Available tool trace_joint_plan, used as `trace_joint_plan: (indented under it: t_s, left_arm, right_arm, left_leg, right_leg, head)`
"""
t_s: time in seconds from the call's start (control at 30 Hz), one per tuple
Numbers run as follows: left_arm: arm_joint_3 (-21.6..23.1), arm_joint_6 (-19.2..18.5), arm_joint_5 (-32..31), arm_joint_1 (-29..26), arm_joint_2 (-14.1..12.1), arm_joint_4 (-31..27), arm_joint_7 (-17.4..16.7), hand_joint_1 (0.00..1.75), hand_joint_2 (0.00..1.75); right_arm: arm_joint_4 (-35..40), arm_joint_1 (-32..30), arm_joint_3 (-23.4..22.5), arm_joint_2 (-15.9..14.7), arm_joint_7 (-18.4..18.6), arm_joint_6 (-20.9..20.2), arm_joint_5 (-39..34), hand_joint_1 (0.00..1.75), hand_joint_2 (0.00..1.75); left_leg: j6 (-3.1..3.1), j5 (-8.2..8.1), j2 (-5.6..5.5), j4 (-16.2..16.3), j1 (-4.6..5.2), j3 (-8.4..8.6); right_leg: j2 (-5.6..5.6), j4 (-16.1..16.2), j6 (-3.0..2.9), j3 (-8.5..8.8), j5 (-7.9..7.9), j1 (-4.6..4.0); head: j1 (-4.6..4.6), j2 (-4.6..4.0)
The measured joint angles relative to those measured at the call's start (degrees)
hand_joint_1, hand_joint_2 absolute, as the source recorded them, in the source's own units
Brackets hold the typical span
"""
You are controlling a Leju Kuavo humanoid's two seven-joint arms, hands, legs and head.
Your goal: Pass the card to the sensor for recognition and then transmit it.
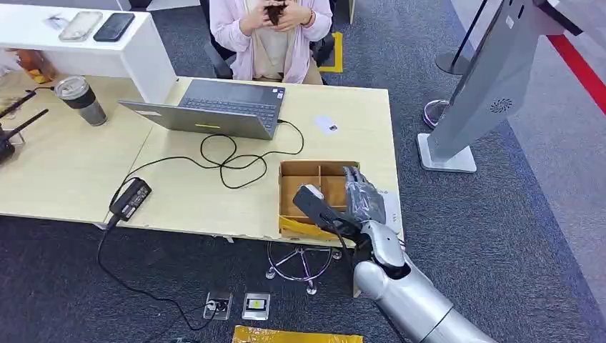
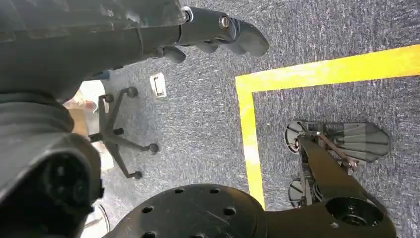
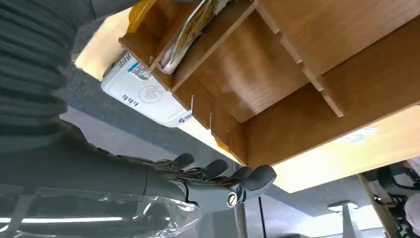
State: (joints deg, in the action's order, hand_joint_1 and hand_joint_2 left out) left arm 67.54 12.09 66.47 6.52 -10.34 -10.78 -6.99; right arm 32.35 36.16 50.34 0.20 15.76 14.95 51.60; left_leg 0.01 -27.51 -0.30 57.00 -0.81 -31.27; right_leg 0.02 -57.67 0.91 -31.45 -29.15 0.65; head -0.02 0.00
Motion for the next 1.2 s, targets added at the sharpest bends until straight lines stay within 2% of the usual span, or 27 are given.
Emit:
trace_joint_plan:
  t_s: [0.2, 0.4, 0.7, 1.2]
  left_arm:
    - [0.0, -0.3, 0.0, 0.0, 0.0, 0.0, 0.0, 0.0, 0.0]
    - [0.0, -0.4, 0.1, 0.0, -0.2, 0.0, 0.0, 0.0, 0.0]
    - [0.0, 0.4, 0.2, 0.0, -0.3, 0.0, -0.6, 0.0, 0.0]
    - [0.0, -0.4, 0.0, 0.0, -0.3, 0.0, -0.2, 0.0, 0.0]
  right_arm:
    - [-1.2, 0.5, 0.4, 0.0, 0.4, -0.3, 0.6, 0.0, 1.75]
    - [-2.2, 0.8, 0.6, -0.2, 2.5, -1.4, 3.0, 0.0, 1.75]
    - [-3.3, 1.0, 0.6, -0.7, 2.5, -2.4, 3.7, 0.0, 1.75]
    - [-5.2, 1.4, 0.6, -0.8, 1.6, -2.5, 3.4, 0.0, 1.75]
  left_leg:
    - [0.0, 0.0, 0.0, 0.0, 0.0, 0.0]
    - [0.0, 0.0, 0.0, 0.0, 0.0, 0.0]
    - [0.0, 0.0, 0.0, 0.0, 0.0, -0.01]
    - [0.0, 0.0, 0.0, 0.0, 0.0, -0.01]
  right_leg:
    - [0.0, 0.0, 0.0, 0.0, 0.0, 0.0]
    - [0.01, 0.0, 0.0, -0.01, 0.0, 0.0]
    - [0.01, 0.0, 0.0, -0.02, 0.0, 0.0]
    - [0.01, 0.0, 0.0, -0.03, 0.0, 0.0]
  head:
    - [0.0, 0.0]
    - [0.0, 0.0]
    - [0.0, 0.0]
    - [0.0, 0.0]
